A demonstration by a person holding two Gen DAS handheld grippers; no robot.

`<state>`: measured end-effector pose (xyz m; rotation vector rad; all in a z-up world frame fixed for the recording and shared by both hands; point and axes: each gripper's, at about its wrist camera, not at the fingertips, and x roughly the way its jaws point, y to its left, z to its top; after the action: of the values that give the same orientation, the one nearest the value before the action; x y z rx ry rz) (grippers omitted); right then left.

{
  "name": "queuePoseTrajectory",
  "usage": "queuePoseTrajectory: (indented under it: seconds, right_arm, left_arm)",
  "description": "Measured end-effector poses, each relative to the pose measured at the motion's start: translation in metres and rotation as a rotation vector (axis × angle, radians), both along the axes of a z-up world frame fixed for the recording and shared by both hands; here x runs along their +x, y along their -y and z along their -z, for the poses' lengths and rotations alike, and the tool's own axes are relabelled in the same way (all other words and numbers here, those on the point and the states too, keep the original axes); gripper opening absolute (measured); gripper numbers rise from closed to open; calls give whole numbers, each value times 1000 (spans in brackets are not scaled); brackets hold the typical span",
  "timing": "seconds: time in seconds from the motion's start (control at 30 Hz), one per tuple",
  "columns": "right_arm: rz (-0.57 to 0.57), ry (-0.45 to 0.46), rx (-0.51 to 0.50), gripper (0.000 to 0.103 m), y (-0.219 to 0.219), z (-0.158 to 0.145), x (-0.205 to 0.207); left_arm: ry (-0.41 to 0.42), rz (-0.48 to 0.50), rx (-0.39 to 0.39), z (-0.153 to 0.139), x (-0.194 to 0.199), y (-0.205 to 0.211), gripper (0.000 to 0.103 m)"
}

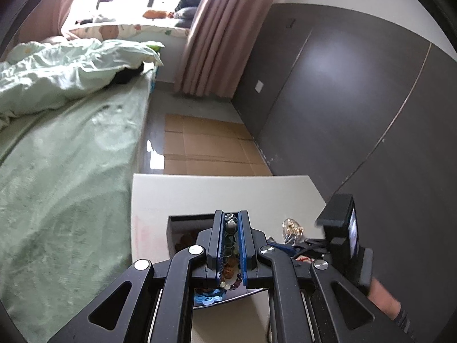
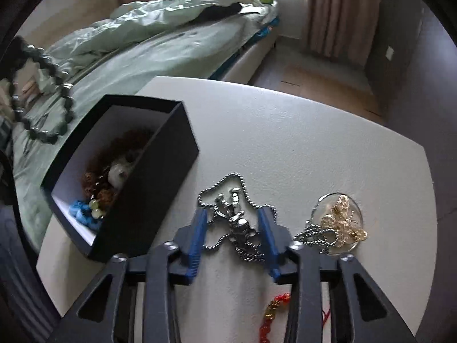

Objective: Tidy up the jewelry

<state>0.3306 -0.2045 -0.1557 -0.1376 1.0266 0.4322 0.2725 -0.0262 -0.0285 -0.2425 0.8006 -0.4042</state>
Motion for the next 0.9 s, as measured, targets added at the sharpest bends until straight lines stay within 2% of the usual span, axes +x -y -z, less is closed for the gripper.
queuePoseTrajectory:
  seconds: [0.1, 0.27, 0.3, 0.33, 0.37, 0.4, 0.43, 0.73, 0.9]
  right_arm:
    - [18, -55, 80, 15, 15, -1, 2]
    - [36, -12, 122, 15, 24, -28, -6]
    - [33, 3, 130, 15, 24, -38, -8]
    - [29, 13, 133, 15, 22, -45, -6]
    - [24, 30, 130, 15, 20, -57, -9]
    - [19, 44, 124, 15, 18, -65, -10]
    - [13, 61, 116, 15, 15, -76, -11]
    - [-9, 224, 43, 15, -11, -163, -24]
    - [-5, 310, 19, 15, -22, -210, -34]
  left_arm:
    - [-23, 18, -8, 11, 5, 1, 9]
    - [-66, 49, -56, 25, 13, -2, 11]
    - [-82, 50, -69, 27, 15, -3, 16]
    - [-99, 51, -81, 30, 17, -4, 33]
    - [-105, 50, -91, 31, 18, -6, 45]
    - [-100, 45, -106, 32, 17, -8, 64]
    - [-84, 37, -123, 31, 15, -11, 71]
    - [-35, 10, -145, 15, 4, -32, 72]
    - [-8, -24, -131, 8, -5, -46, 72]
